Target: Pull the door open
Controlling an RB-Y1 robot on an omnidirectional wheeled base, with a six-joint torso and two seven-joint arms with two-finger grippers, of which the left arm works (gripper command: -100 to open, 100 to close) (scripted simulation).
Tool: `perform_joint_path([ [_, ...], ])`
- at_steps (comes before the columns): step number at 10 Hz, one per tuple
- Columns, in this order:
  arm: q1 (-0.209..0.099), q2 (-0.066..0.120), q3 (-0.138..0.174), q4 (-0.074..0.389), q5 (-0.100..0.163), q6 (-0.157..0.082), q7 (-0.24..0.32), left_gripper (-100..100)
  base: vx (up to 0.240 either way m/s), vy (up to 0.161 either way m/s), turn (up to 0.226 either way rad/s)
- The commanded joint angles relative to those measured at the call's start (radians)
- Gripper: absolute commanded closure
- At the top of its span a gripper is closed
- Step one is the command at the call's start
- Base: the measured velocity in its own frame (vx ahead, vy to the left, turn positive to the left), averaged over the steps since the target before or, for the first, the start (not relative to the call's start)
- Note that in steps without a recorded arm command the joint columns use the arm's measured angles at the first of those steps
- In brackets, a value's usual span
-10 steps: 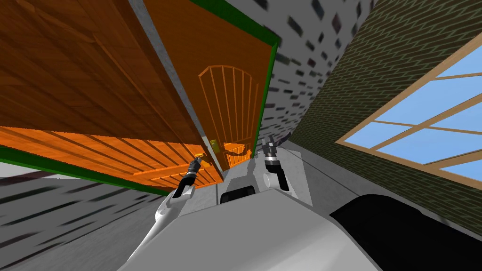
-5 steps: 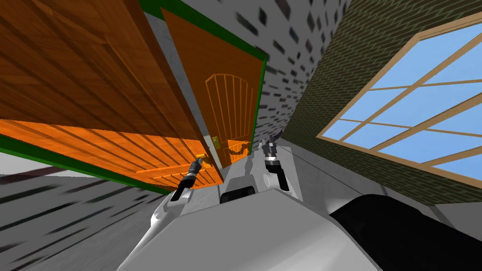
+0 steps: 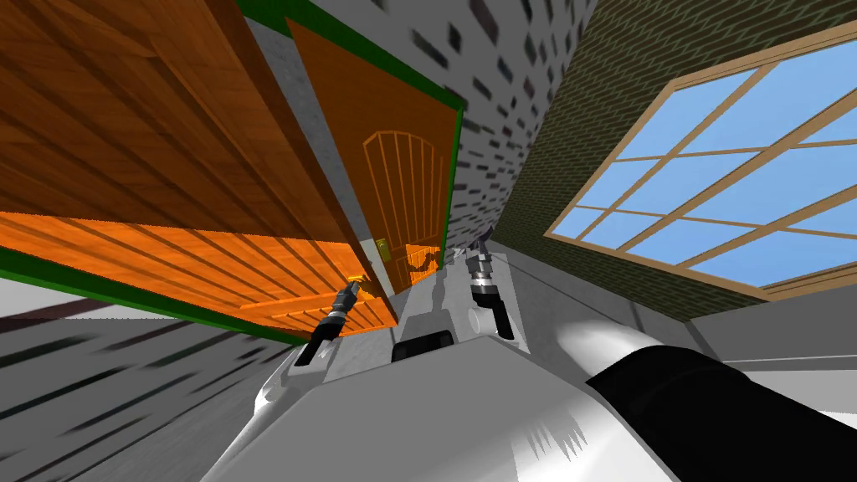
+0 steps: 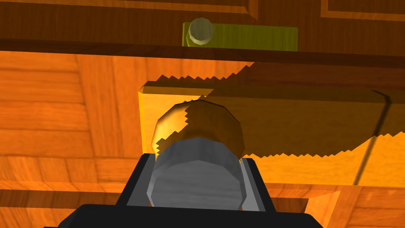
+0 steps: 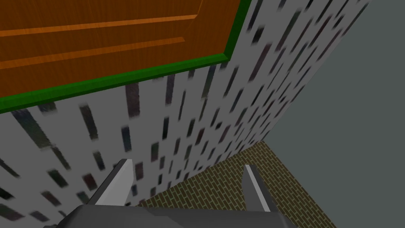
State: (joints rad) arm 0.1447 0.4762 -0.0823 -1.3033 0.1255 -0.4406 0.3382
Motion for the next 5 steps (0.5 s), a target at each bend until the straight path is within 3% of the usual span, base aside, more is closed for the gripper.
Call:
perform_joint_path([
  [1,0.019,0.024,-0.021,-0.002,0.001,-0.026,0.021,100,-0.234,0.077,-0.131],
  [4,0.055,0.070,-0.052,-0.025,0.004,-0.065,0.056,100,-0.244,0.102,-0.131],
  [5,0.044,0.064,-0.041,-0.011,0.004,-0.059,0.048,100,-0.103,0.044,-0.013],
])
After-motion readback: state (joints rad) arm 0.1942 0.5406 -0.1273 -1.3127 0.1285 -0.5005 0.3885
